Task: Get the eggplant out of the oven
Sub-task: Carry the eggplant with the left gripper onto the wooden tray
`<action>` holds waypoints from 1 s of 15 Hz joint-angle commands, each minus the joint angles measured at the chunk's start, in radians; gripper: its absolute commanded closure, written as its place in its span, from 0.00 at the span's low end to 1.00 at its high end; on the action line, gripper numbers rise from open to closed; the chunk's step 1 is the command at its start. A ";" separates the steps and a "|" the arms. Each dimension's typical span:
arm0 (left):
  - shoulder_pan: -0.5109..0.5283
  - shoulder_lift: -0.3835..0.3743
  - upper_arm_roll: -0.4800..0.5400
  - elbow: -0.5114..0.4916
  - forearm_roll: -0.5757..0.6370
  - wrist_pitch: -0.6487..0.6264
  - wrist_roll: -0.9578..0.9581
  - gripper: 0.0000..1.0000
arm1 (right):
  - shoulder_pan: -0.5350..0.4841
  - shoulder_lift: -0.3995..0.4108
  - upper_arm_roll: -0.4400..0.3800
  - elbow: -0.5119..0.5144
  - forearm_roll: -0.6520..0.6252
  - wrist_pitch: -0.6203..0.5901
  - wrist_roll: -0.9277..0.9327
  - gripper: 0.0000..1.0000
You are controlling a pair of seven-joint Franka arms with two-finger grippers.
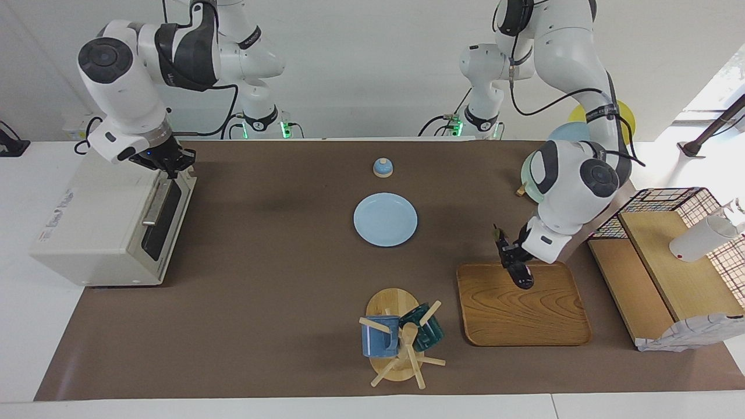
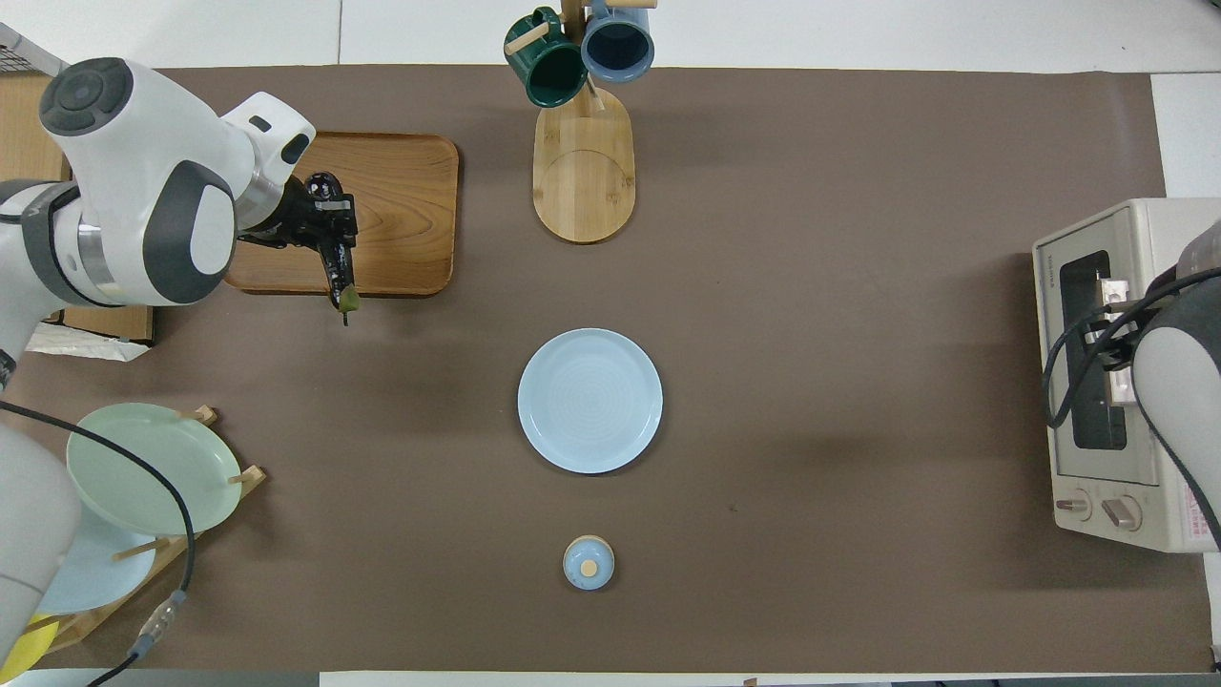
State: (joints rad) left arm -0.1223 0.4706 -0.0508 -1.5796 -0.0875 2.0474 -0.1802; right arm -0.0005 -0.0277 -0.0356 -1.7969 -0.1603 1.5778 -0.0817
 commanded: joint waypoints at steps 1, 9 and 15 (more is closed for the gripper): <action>0.018 0.149 -0.012 0.174 0.054 -0.010 0.104 1.00 | 0.000 -0.003 0.006 0.011 0.054 -0.013 -0.018 0.83; 0.027 0.125 -0.014 0.067 0.072 0.105 0.176 1.00 | 0.016 0.009 0.006 0.119 0.122 -0.067 -0.004 0.00; 0.053 0.047 -0.014 0.105 0.063 -0.016 0.166 0.00 | 0.048 0.098 -0.007 0.221 0.105 -0.126 -0.003 0.00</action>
State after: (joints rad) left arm -0.0938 0.5969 -0.0600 -1.4641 -0.0343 2.0960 -0.0165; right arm 0.0330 -0.0024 -0.0318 -1.6637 -0.0604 1.5094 -0.0817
